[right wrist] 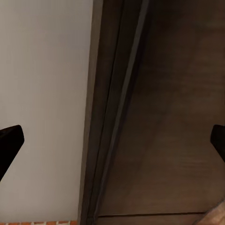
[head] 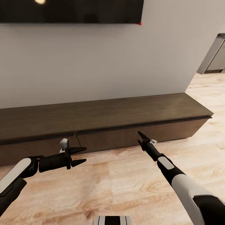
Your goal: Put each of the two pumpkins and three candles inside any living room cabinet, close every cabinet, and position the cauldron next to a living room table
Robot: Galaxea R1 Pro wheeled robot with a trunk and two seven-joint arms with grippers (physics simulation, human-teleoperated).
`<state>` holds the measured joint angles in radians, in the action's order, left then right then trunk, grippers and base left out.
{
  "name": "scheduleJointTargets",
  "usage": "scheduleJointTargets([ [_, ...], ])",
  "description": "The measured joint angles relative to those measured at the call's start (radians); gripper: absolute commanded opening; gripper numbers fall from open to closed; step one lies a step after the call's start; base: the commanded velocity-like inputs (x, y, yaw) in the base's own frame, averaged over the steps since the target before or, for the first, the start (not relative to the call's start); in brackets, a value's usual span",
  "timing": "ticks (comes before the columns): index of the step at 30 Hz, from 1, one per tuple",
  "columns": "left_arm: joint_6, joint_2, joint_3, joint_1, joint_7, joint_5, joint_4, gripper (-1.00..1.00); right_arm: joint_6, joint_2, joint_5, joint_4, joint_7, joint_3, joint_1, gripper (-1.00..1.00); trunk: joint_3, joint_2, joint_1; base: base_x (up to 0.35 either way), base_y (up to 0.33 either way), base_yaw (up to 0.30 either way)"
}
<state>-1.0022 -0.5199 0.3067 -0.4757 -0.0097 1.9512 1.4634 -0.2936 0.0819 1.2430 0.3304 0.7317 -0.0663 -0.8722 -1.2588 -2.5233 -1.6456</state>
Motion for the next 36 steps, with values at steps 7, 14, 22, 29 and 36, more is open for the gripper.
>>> scheduleJointTargets([
  [7, 0.0, 0.001, 0.0, 0.0, 0.0, 0.0, 0.0, 1.0, 0.0, 0.0, 0.0, 0.0, 0.0, 0.001, 0.0, 1.0, 0.0, 0.0, 0.0, 0.102, 0.065, 0.0],
  [14, 0.0, 0.0, 0.0, 0.0, 0.0, 0.0, 0.0, 1.0, 0.001, 0.0, -0.001, 0.0, 0.0, 0.0, 0.0, 1.0, 0.0, 0.0, 0.0, 0.071, 0.026, 0.0],
  [22, 0.0, 0.0, 0.0, 0.0, 0.0, 0.0, 0.002, 1.0, 0.001, 0.0, 0.0, 0.0, -0.002, 0.0, 0.0, 1.0, 0.0, 0.0, 0.0, 0.101, 0.006, 0.0],
  [29, 0.0, 0.0, 0.0, 0.0, 0.0, 0.0, 0.002, 1.0, 0.001, -0.001, -0.001, 0.0, -0.002, -0.001, 0.0, 1.0, 0.0, 0.0, 0.0, 0.042, 0.0, 0.0],
  [36, 0.0, 0.0, 0.0, 0.0, 0.0, 0.0, 0.002, 1.0, 0.002, -0.001, -0.002, 0.0, -0.003, -0.001, 0.0, 1.0, 0.0, 0.0, 0.0, 0.064, 0.0, 0.0],
])
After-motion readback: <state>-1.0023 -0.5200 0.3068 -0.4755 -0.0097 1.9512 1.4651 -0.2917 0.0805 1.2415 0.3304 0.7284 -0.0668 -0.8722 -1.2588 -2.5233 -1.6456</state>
